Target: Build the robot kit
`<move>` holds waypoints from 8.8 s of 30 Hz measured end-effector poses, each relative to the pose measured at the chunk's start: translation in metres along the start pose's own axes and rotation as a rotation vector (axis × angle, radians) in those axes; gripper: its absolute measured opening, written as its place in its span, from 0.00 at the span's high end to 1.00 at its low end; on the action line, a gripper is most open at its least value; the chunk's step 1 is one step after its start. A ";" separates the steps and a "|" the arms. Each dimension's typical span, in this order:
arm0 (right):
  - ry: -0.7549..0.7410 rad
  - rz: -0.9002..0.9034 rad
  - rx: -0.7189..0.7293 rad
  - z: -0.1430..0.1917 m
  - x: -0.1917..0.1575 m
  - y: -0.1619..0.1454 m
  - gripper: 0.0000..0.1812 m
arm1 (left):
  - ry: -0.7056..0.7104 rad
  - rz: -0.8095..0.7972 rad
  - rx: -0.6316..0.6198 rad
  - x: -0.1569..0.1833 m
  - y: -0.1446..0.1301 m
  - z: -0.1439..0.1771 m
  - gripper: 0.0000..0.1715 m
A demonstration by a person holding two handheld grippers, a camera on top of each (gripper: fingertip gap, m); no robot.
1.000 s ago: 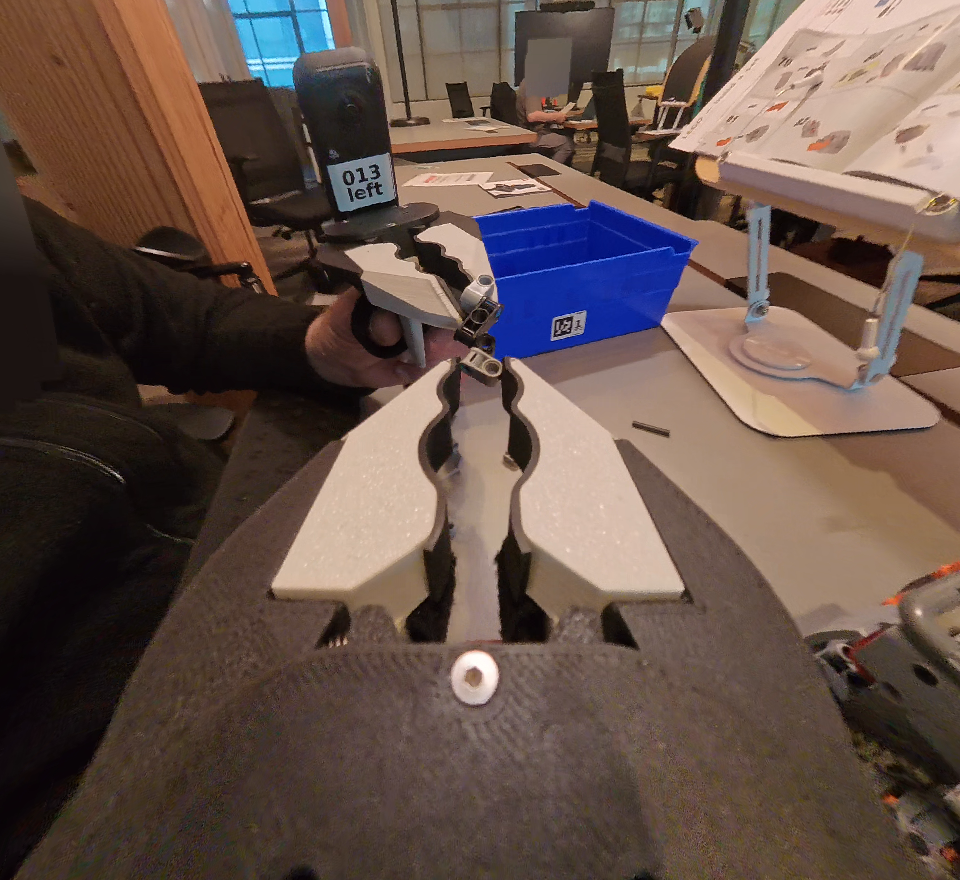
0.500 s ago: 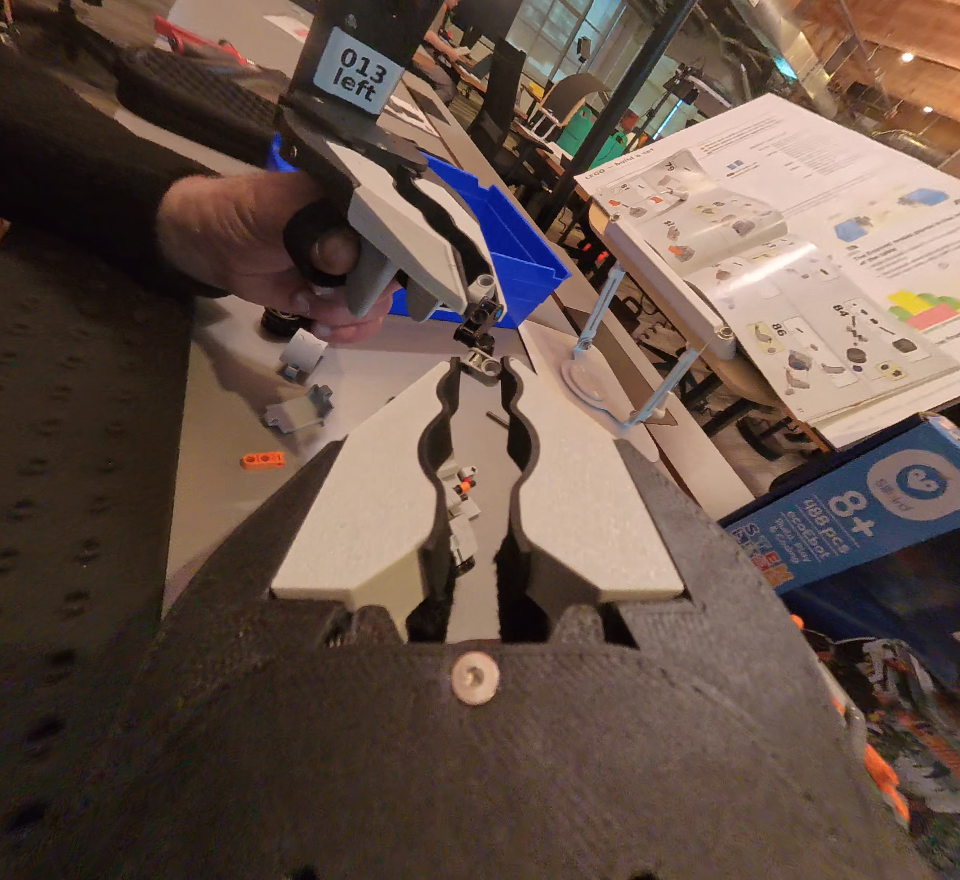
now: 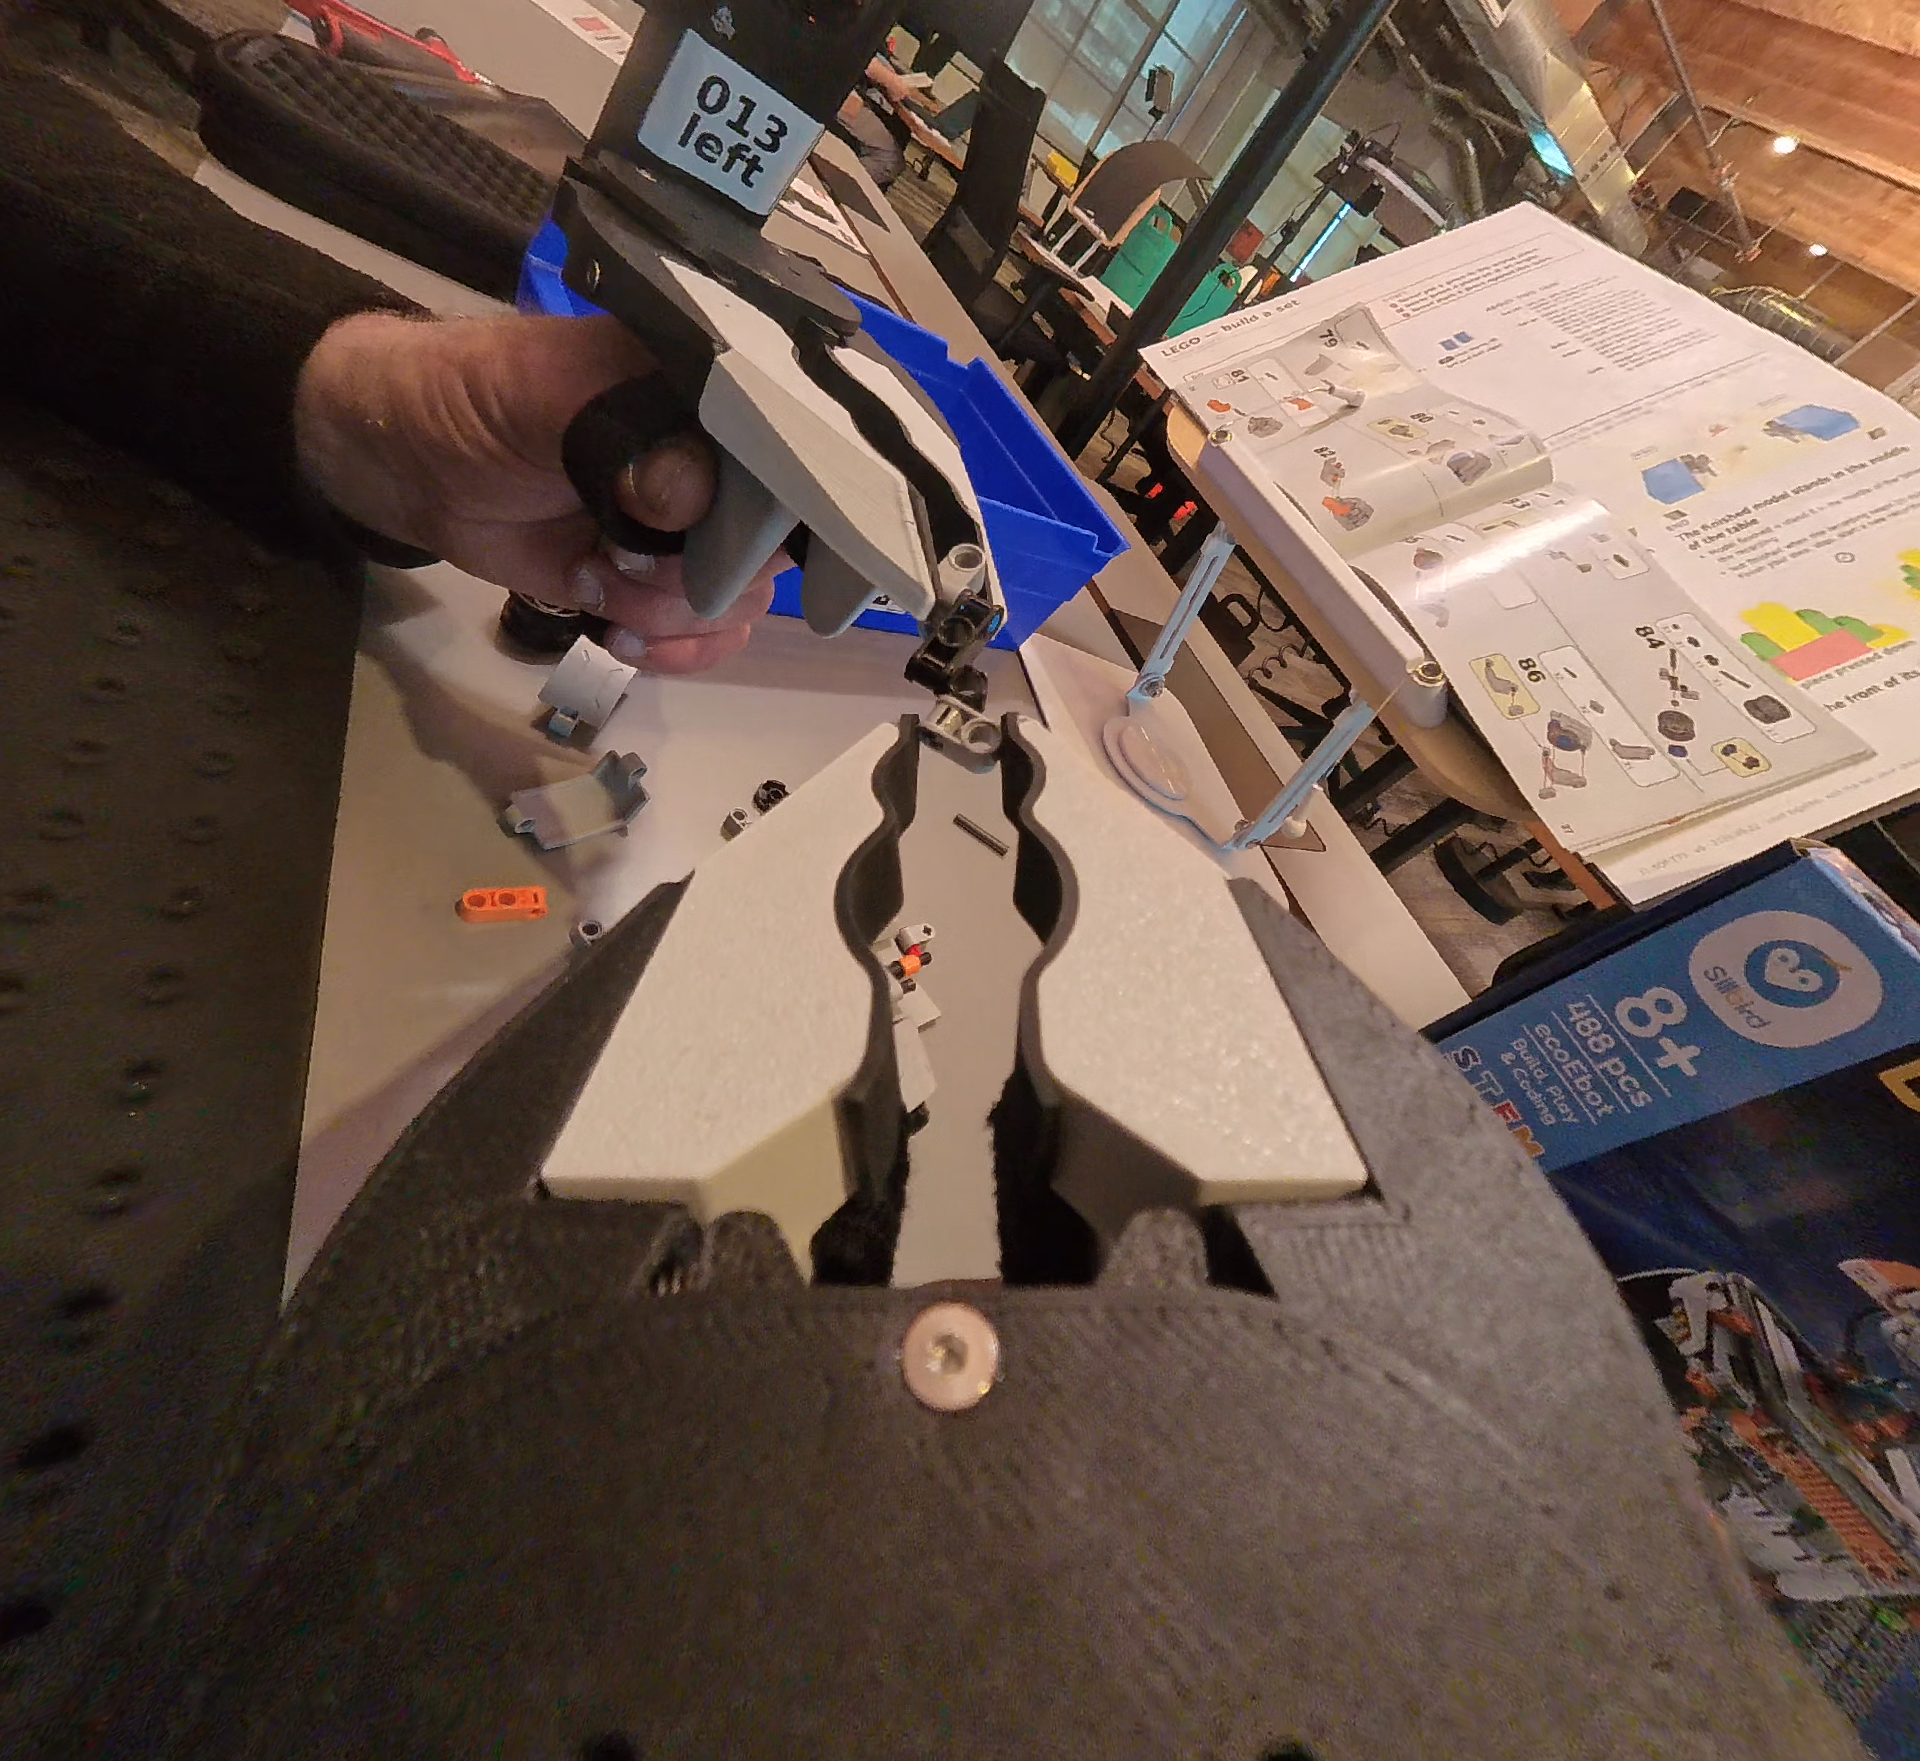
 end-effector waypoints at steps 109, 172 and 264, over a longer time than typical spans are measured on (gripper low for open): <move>0.145 -0.206 0.147 0.006 0.002 -0.003 0.92 | 0.012 -0.119 -0.034 0.007 -0.008 -0.003 0.95; 0.094 0.001 -0.183 -0.004 -0.009 -0.031 0.92 | 0.171 -0.444 -0.043 0.003 -0.010 -0.002 0.84; 0.243 -0.232 -0.240 -0.016 -0.020 -0.074 0.93 | 0.105 -0.342 -0.184 0.003 -0.038 -0.012 0.94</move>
Point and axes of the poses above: each gripper's, where its closed fingertips meet, z back along the fingers, y out of its top, x = y × z across the jaws, the point moved 1 cm from there along z, back along the fingers, and after that the axes turned 15 degrees about y, right-handed, at the moved point
